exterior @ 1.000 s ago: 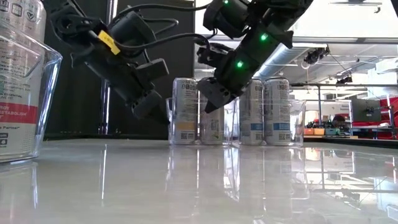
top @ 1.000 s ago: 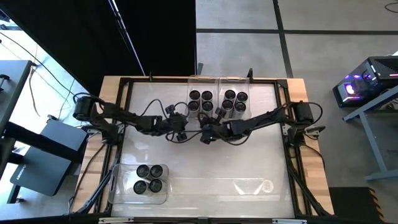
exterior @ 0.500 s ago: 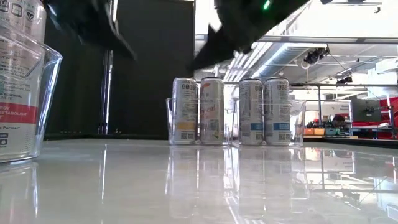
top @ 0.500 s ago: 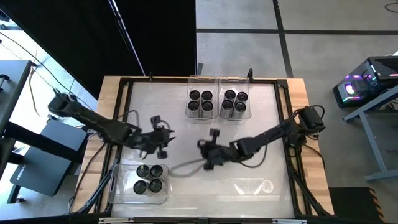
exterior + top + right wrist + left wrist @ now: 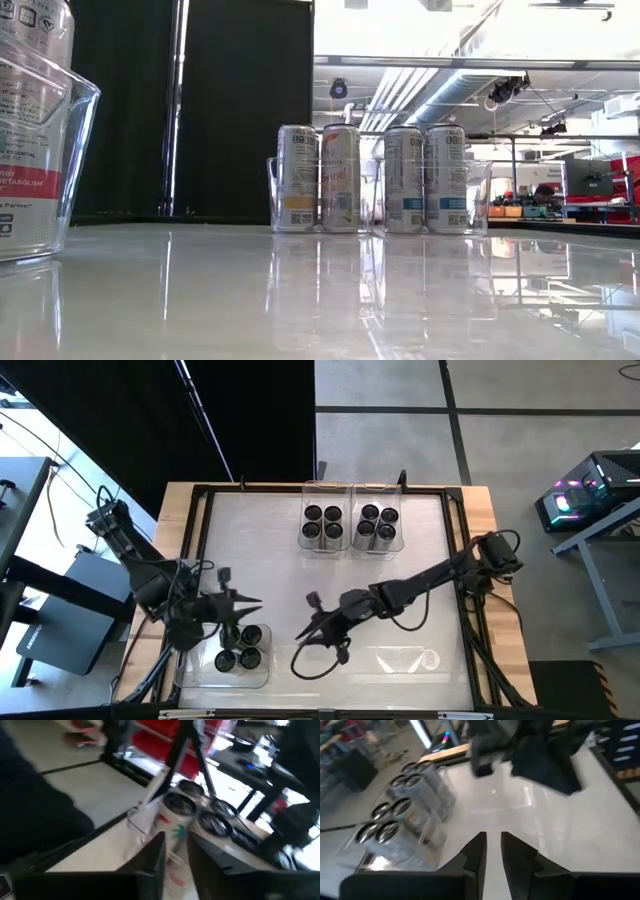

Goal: Sort soda cans
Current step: Adjust the white pink soda cans

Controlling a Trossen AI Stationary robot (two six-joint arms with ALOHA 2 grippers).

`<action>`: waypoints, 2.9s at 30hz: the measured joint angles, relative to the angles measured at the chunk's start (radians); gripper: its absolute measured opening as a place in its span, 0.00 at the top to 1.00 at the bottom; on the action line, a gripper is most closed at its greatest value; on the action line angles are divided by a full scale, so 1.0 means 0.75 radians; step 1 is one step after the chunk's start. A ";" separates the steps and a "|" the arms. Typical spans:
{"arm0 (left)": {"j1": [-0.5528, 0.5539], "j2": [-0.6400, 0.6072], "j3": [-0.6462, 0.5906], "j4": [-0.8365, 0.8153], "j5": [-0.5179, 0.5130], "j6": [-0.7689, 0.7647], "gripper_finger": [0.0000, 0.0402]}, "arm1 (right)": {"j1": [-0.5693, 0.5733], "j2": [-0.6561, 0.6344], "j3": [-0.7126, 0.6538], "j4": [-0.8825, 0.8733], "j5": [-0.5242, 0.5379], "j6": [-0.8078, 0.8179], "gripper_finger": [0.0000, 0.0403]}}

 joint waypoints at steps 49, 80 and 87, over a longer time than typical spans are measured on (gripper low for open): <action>-0.075 -0.016 0.000 -0.787 -0.064 -0.972 0.92 | -0.132 0.817 1.260 -1.200 -0.083 -0.270 0.99; -0.072 -0.016 -0.082 -0.787 -0.063 -1.054 0.92 | -0.205 0.770 1.257 -1.474 0.264 0.430 1.00; -0.071 -0.016 -0.170 -0.776 -0.064 -1.170 0.92 | -0.176 0.769 1.256 -1.482 0.265 0.435 0.99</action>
